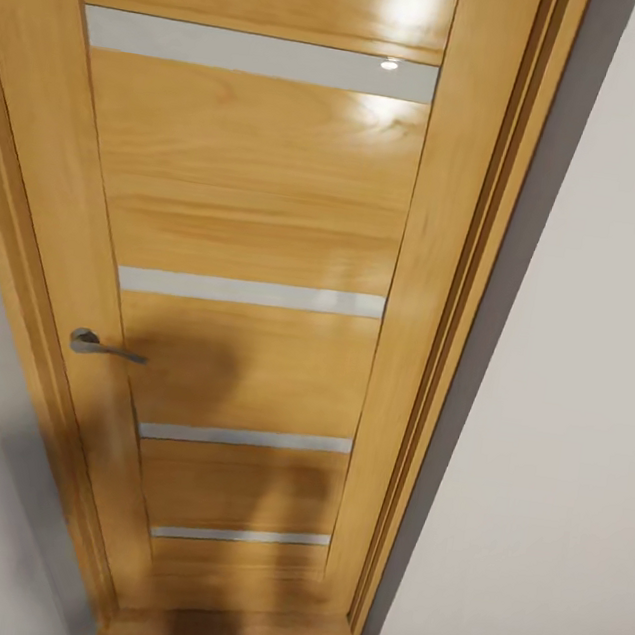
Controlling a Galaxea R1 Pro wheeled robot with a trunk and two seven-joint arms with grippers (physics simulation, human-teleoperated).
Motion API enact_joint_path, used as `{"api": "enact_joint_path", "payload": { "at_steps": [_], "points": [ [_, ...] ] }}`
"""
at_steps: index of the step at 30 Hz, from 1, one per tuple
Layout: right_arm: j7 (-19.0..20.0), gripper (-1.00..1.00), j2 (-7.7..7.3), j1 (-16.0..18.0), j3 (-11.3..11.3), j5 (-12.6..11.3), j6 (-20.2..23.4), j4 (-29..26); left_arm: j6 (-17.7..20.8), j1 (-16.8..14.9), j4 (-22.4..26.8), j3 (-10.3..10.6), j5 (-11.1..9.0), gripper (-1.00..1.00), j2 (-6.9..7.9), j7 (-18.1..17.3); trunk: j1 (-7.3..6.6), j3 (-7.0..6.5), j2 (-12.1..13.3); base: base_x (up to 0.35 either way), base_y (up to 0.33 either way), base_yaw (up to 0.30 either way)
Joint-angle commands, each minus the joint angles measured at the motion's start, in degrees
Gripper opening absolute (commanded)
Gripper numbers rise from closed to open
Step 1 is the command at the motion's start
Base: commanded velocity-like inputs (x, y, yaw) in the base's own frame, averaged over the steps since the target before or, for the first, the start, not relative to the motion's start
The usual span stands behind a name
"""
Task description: In the bedroom, organize the workspace by keeping the computer under the desk, ensuring the monitor is on the desk, placing the keyboard on the desk next to the monitor, placing the mouse on the desk next to the keyboard, moving the folder from the swivel chair onto the desk next to the mouse, stacking the notebook on top of the folder with the pen on top of the notebook, and positioning the swivel chair next to the desk.
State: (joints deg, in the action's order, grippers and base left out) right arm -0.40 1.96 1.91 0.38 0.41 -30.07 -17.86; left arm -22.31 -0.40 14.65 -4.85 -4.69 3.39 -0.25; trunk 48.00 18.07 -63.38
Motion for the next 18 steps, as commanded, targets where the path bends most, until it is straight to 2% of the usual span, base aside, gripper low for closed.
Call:
{"api": "enact_joint_path", "payload": {
  "at_steps": [1, 2, 5, 11, 14, 18],
  "points": [
    [0.0, 1.00, 0.01, 0.0, 0.0, 0.4, -0.2, 0.0, -0.2, 0.0, -0.1, 0.1, -0.5, 1.00, 0.02, 0.0, -0.03, 0.07, 0.0, -0.314, 0.000, 0.252],
    [0.0, 1.00, 0.00, 0.0, 0.0, 0.7, -0.2, 0.0, -0.3, 0.0, -0.1, 0.1, -0.5, 1.00, 0.02, 0.0, -0.03, 0.07, 0.0, -0.318, 0.000, 0.252],
    [0.0, 1.00, 0.04, 0.0, 0.0, 4.0, -0.2, 0.1, -0.4, 0.0, -0.2, 0.1, -0.5, 1.00, 0.05, 0.1, -0.03, 0.12, 0.0, -0.331, 0.000, 0.252],
    [-0.1, 1.00, 0.06, 0.0, -0.1, 6.9, -0.2, 0.1, -1.5, 0.0, -0.3, 0.0, -0.5, 1.00, 0.11, 0.3, -0.03, 0.33, 0.0, -0.335, 0.000, 0.251],
    [-0.1, 1.00, 0.04, 0.0, -0.2, 7.7, -0.2, 0.1, -4.7, 0.0, -1.0, 0.0, -0.5, 1.00, 0.12, 0.3, -0.03, 0.48, 0.0, -0.336, -0.002, 0.236],
    [-0.1, 1.00, -0.01, 0.0, -0.2, 8.4, -0.3, 0.1, -12.4, 0.0, -3.9, 0.1, -0.4, 1.00, 0.06, 0.2, -0.03, 0.70, 0.0, -0.334, -0.057, 0.223]
  ]
}}
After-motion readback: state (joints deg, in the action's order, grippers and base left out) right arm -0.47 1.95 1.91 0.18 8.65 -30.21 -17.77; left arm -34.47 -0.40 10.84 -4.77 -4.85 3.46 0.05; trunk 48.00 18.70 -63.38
